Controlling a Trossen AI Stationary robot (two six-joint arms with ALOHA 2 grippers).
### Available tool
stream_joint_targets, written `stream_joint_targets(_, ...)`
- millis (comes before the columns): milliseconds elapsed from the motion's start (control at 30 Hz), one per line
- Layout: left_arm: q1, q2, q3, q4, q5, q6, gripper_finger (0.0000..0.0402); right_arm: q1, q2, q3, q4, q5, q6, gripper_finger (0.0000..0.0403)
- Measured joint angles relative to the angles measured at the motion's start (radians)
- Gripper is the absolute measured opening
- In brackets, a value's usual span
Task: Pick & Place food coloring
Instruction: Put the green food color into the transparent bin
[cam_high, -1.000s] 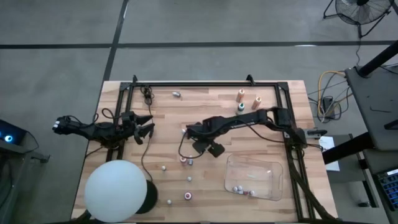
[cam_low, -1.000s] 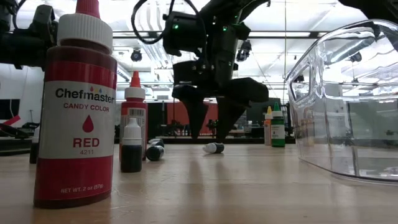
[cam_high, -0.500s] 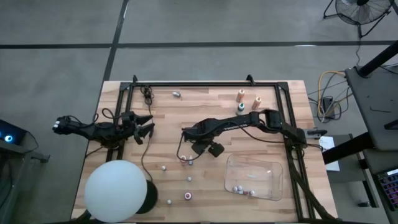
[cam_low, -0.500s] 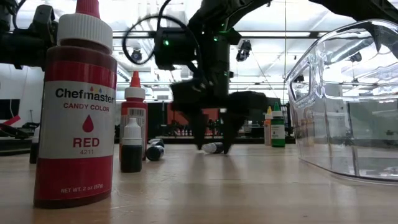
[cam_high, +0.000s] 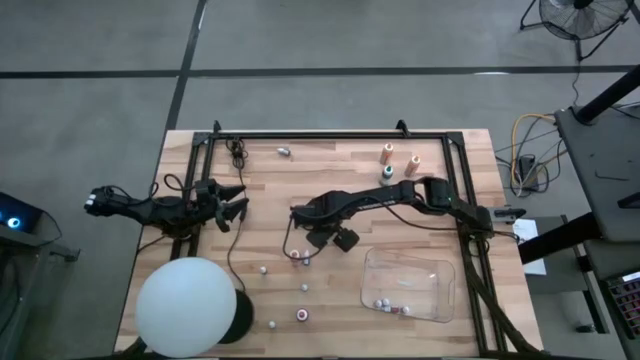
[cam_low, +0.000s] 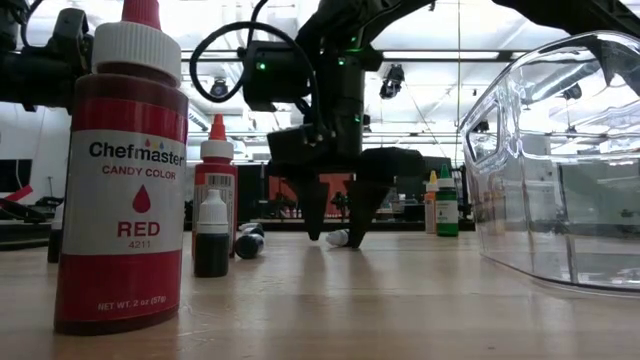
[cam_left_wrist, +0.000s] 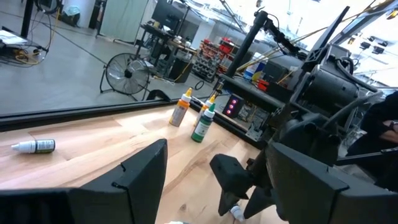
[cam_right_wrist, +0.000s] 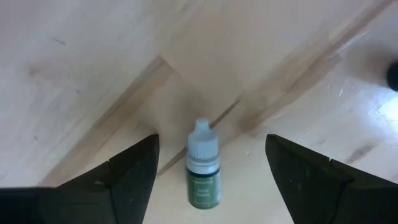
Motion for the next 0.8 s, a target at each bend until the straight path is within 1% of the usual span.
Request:
stream_joint_targets(133,0.000,0.000,0.000,0.000,0.000,0.000,0.0245,0.004,0.000,-0.002,-0.001,-0.005,0.000,0.0276)
stream_joint_targets(300,0.000,0.000,0.000,0.000,0.000,0.000,0.0245,0.006,0.000,-0.002,-0.002,-0.016,-0.004,0.0252)
stream_joint_targets(400,0.000,0.000,0.000,0.000,0.000,0.000,0.0245,0.008,0.000,-0.002,0.001,-0.030,-0.006,0.0230)
stream_joint_targets(667,0.000,0.000,0.000,0.000,0.000,0.000,0.0245,0.011,0.000,-0.003,0.002,-0.029,-0.004,0.0163)
stream_joint_targets(800,0.000,0.000,0.000,0.000,0.000,0.000,0.0245,0.011,0.000,-0.003,0.003,0.002,-0.003,0.0138)
